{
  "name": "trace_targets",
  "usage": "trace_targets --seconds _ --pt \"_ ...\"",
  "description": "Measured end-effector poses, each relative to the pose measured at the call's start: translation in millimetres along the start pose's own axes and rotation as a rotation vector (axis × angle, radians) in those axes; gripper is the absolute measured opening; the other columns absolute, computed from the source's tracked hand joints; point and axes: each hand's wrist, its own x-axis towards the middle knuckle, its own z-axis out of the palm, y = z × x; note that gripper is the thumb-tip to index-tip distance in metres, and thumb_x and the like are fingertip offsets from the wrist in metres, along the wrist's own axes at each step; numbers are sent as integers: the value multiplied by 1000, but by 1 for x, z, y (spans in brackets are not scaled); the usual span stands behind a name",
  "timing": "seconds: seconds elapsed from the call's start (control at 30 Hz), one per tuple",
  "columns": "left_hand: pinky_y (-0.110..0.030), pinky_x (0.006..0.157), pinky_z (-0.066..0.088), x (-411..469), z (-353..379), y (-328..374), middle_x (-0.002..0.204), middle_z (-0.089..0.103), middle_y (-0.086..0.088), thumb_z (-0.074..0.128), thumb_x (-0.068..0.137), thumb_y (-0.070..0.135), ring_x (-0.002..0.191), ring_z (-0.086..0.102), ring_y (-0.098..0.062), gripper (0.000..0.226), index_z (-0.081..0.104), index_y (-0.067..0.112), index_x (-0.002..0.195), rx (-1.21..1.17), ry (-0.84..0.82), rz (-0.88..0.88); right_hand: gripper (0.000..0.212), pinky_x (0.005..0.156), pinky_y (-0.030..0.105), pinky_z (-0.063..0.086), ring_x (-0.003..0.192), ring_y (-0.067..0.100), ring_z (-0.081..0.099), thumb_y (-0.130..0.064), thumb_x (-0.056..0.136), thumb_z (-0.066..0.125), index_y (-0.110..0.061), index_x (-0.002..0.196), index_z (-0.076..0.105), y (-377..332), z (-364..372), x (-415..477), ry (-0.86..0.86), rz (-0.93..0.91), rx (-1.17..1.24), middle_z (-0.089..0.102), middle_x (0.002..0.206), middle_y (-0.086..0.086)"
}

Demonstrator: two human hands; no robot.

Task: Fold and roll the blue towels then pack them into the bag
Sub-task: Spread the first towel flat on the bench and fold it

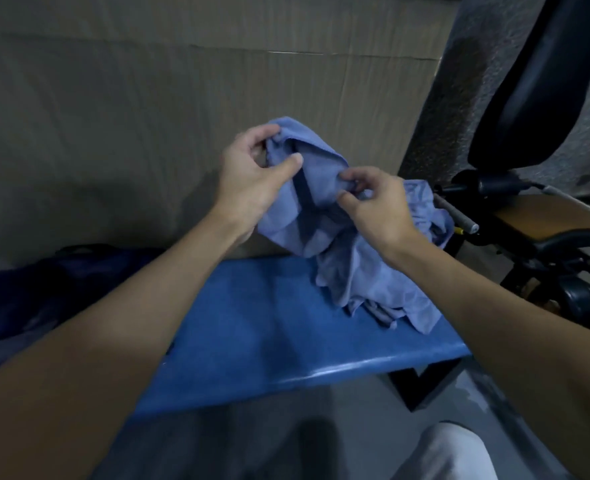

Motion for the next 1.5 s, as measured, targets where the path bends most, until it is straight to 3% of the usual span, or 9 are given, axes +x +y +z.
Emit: trace_targets --seconds 0.23,0.37,0.57,0.67,1.03,1.17,1.23,1.33,1.5 --pt "-26 86 53 -38 -68 3 98 62 1 57 81 -12 93 64 -15 33 53 15 98 141 76 111 25 55 15 36 56 -1 40 3 84 52 -15 99 43 -32 35 -49 -37 -75 52 44 73 -7" --pt "-19 77 51 -49 -92 8 98 62 2 61 88 0 89 63 -10 27 52 20 105 194 111 82 24 48 9 36 49 -8 47 6 86 46 -13 98 55 -46 34 -62 -52 -60 53 53 72 -5" --pt "-9 55 36 -56 -105 27 67 48 7 53 97 10 53 41 6 10 57 4 90 340 141 108 19 59 31 48 62 16 55 -4 92 47 -21 88 56 -59 26 -64 -118 -115 79 61 73 5" --pt "-18 60 39 -59 -111 38 72 52 0 54 97 19 63 46 -2 17 58 3 92 388 136 70 14 59 18 42 60 3 47 -7 94 47 -12 88 58 -66 28 -68 -197 -101 117 56 69 -4" --pt "-31 62 40 -28 -121 -8 76 54 -6 60 91 26 69 51 -16 13 61 13 86 332 -137 -481 15 60 27 48 65 14 59 -4 92 50 -5 92 65 -25 61 -60 -448 365 395 66 76 5" --pt "-22 56 44 11 -113 -68 74 56 -5 58 87 10 65 53 -15 18 65 3 102 355 25 -462 17 44 18 38 50 11 49 -9 88 50 -10 72 53 24 96 -16 -280 467 227 55 58 -2" --pt "-26 66 49 18 -115 -99 85 54 -2 55 88 6 75 53 -15 35 53 4 123 354 164 -436 9 53 24 44 66 22 55 -18 84 49 -13 92 49 61 115 2 -246 482 62 57 77 7" --pt "-11 67 44 -7 -124 -144 92 51 6 50 94 4 83 51 -9 30 45 14 121 443 87 -427 40 80 37 46 95 23 51 -23 92 53 -8 127 40 119 132 -5 -325 533 -165 51 108 10" --pt "-14 73 44 -86 -133 -209 106 53 -8 55 90 -3 89 54 -19 31 55 -1 121 599 25 -455 30 68 33 42 81 28 55 -26 86 52 -9 110 44 165 136 -79 -540 492 -331 52 87 14"
